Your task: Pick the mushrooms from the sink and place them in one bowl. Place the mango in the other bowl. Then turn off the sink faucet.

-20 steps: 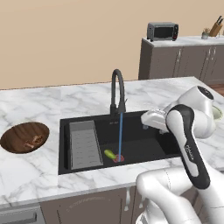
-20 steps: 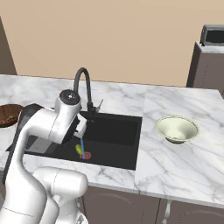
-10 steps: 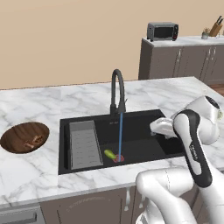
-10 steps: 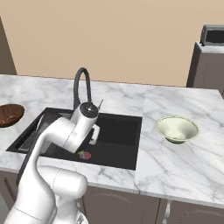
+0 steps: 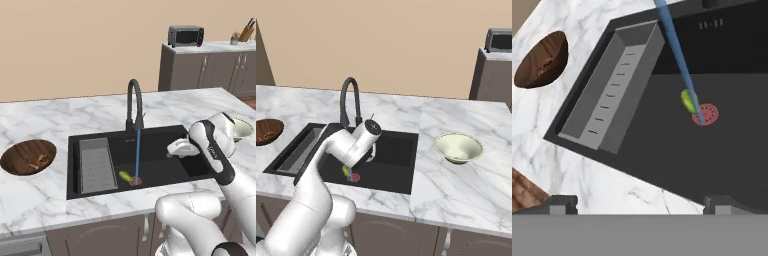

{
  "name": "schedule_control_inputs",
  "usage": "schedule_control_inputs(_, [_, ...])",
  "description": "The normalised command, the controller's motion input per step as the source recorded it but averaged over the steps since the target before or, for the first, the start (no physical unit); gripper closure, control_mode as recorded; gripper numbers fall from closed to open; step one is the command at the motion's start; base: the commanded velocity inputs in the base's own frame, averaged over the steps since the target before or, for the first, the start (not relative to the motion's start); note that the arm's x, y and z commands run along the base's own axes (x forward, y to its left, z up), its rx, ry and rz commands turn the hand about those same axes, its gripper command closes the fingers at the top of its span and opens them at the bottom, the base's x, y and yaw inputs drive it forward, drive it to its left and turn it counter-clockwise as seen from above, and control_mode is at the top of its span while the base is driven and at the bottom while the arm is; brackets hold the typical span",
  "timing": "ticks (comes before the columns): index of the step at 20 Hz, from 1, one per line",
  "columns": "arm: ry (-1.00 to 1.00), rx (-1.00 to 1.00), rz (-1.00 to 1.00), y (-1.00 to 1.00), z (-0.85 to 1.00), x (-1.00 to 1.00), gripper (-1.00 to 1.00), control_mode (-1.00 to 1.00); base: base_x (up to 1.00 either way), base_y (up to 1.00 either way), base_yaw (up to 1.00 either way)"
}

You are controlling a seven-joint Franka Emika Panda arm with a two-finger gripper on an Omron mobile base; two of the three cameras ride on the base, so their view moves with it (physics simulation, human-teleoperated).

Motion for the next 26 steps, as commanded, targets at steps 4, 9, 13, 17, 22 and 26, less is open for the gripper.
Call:
schedule_control_inputs(4, [0.13, -0.01, 0.18, 0.00, -0.32, 0.54, -1.00, -1.00, 0.00, 0.00, 0.00])
schedule_control_inputs(9, [0.14, 0.00, 0.00, 0.00, -0.17, 0.49, -1.00, -1.00, 0.00, 0.00, 0.00])
schedule_control_inputs(13, [0.07, 0.00, -0.11, 0.03, -0.26, 0.35, -1.00, -1.00, 0.00, 0.00, 0.00])
schedule_control_inputs(17, [0.00, 0.00, -0.19, 0.06, -0.44, 0.26, -1.00, -1.00, 0.00, 0.00, 0.00])
schedule_control_inputs(22, [0.00, 0.00, -0.18, 0.12, -0.53, 0.23, -1.00, -1.00, 0.00, 0.00, 0.00])
schedule_control_inputs(26, [-0.05, 0.00, -0.17, 0.16, -0.39, 0.21, -1.00, -1.00, 0.00, 0.00, 0.00])
